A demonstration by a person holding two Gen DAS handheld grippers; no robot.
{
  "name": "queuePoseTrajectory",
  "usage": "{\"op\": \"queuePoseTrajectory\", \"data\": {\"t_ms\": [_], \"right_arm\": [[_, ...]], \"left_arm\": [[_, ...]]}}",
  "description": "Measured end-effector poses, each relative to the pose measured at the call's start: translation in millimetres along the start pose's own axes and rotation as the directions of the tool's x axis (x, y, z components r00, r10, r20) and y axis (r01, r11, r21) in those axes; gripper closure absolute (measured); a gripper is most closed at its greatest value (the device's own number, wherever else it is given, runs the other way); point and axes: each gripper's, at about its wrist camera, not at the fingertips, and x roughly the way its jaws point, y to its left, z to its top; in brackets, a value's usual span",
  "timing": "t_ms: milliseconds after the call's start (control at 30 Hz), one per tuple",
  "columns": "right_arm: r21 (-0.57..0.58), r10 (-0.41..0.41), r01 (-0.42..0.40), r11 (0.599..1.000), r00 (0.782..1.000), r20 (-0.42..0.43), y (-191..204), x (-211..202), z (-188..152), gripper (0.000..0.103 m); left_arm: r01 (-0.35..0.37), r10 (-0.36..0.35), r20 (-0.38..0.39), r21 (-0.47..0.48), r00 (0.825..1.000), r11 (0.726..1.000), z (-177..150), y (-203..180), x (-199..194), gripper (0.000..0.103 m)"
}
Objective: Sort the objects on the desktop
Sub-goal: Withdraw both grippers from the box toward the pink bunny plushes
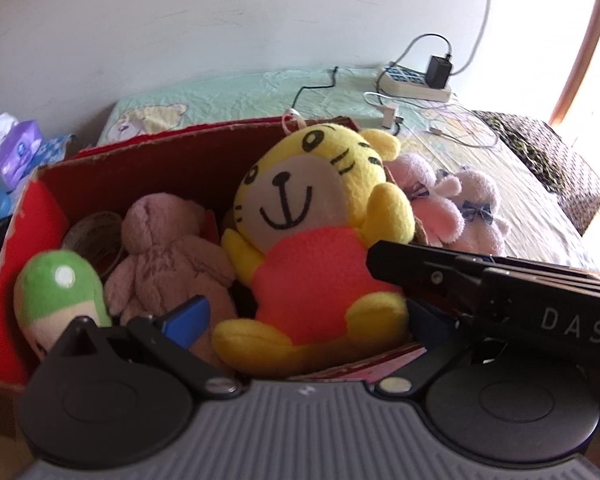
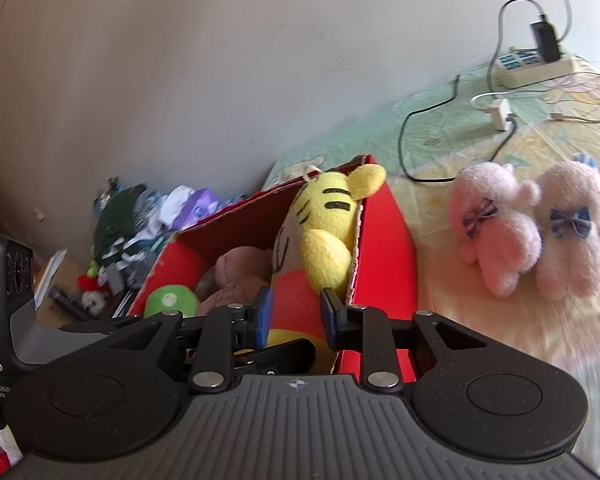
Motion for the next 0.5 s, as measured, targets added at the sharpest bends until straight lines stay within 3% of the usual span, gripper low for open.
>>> {"op": "queuePoseTrajectory", "data": {"t_ms": [300, 500], "right_arm": [[-0.044, 0.148, -0.149, 0.988, 0.988, -0.035, -16.6, -16.4, 18.1, 0.069], [-0.012, 0.215, -0.215, 0.976, 0.976, -0.024, -42.0, -30.5, 33.1, 0.067]], "left_arm": [[-0.111, 0.111, 0.063, -0.01, 0.992, 0.994, 5.1, -36.4, -19.7, 0.001], [-0.13, 0.132, 0.059, -0.038, 0.989, 0.991, 17.9, -62.9, -18.2, 0.001]]}}
